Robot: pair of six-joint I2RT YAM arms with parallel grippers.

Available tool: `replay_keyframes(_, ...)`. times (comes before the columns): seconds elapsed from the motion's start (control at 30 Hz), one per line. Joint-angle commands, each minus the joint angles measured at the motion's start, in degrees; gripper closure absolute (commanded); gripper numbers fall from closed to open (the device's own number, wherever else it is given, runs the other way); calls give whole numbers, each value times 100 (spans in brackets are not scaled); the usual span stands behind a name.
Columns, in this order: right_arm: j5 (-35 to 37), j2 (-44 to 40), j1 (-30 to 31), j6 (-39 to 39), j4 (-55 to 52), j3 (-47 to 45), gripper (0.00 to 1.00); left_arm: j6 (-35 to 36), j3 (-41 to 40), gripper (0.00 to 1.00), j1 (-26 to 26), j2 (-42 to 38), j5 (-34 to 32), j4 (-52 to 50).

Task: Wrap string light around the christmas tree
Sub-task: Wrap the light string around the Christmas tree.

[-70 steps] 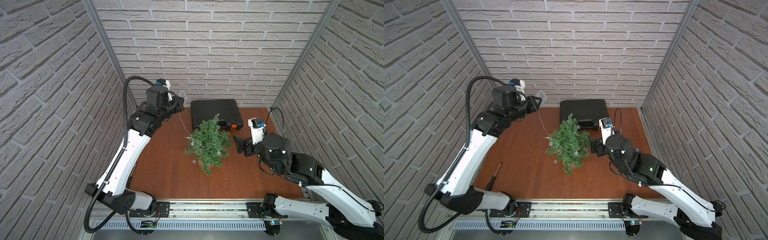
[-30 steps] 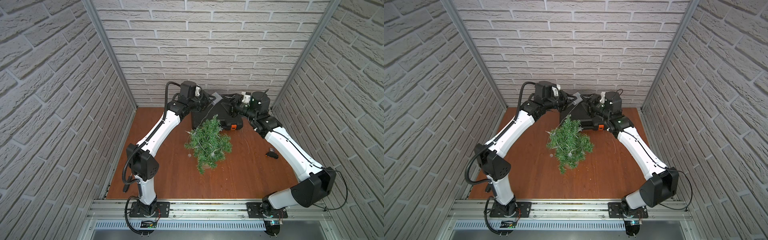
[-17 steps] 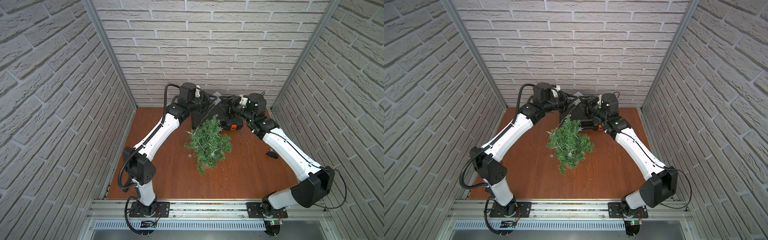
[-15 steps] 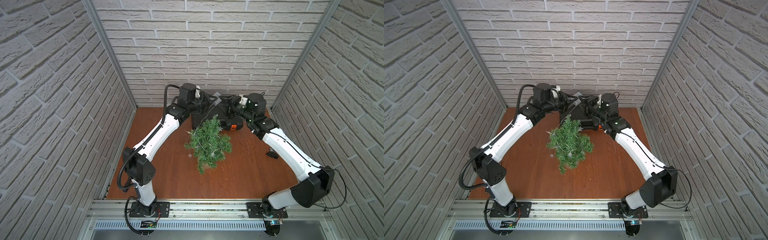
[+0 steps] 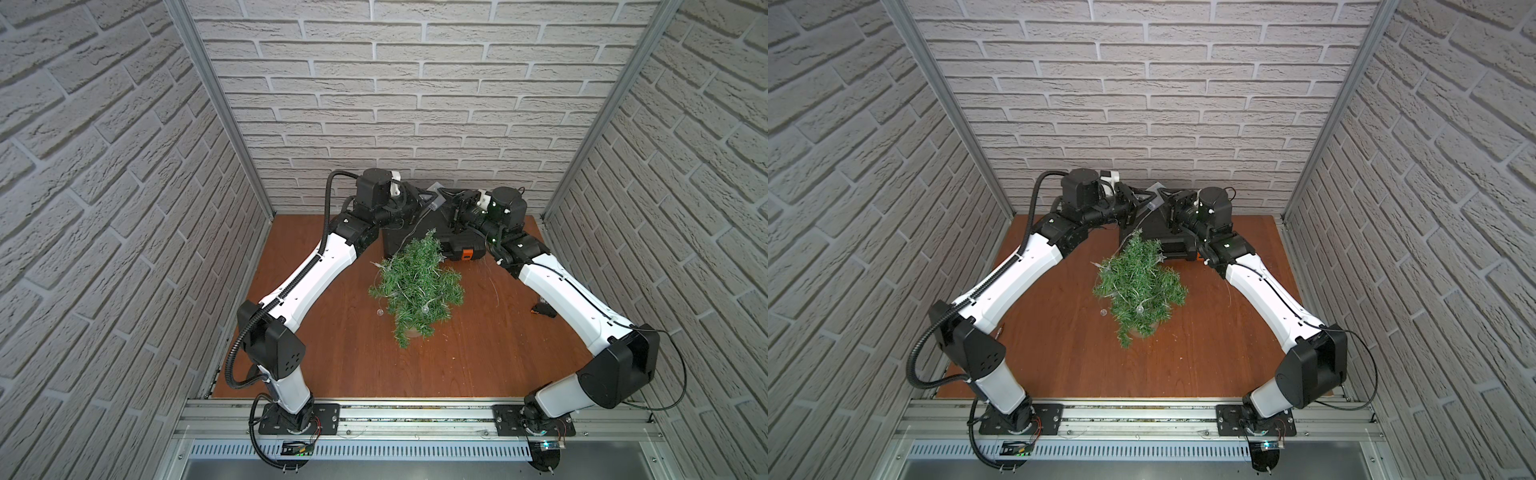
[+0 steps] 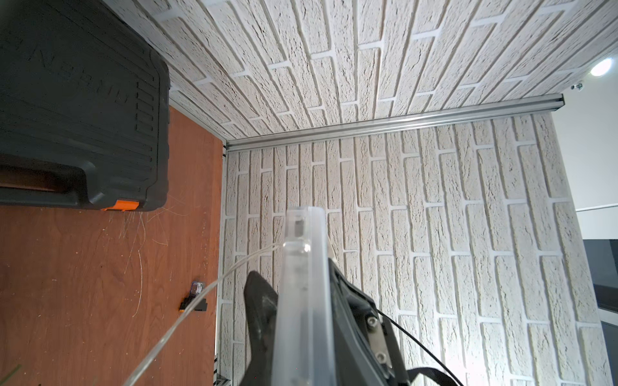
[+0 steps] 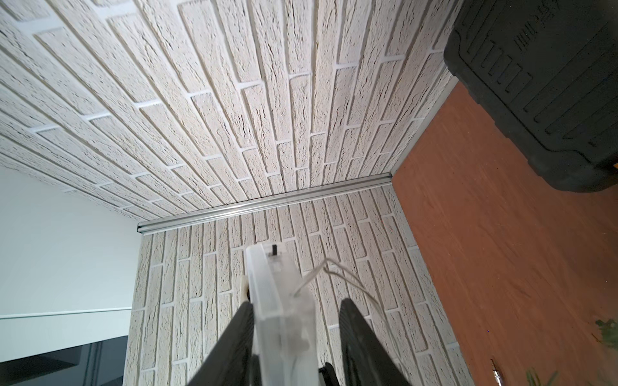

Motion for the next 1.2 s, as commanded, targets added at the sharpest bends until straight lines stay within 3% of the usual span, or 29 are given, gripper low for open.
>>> replay_keyframes(0.0,115,-40,50,112,403,-33,60,-25,-64,100,-46,-243,27,399)
replay_keyframes(0.3,159,-66,50,266,588,-114,68,-57,-316,100,-57,-466,-20,470)
replay_keyframes(0.4,162,-76,45,261,637,-126,69,-94,-430,93,-55,-531,-31,550)
replay_keyframes(0.7,58,-124,59,278,732,-153,72,-123,-580,60,-25,-639,-39,675)
replay_keyframes(1.07,-441,-223,53,97,715,-144,75,365,-934,2,191,-1188,-226,300)
replay_keyframes(1.17,-659,-282,46,-86,704,-140,76,635,-1112,2,346,-1454,-341,13)
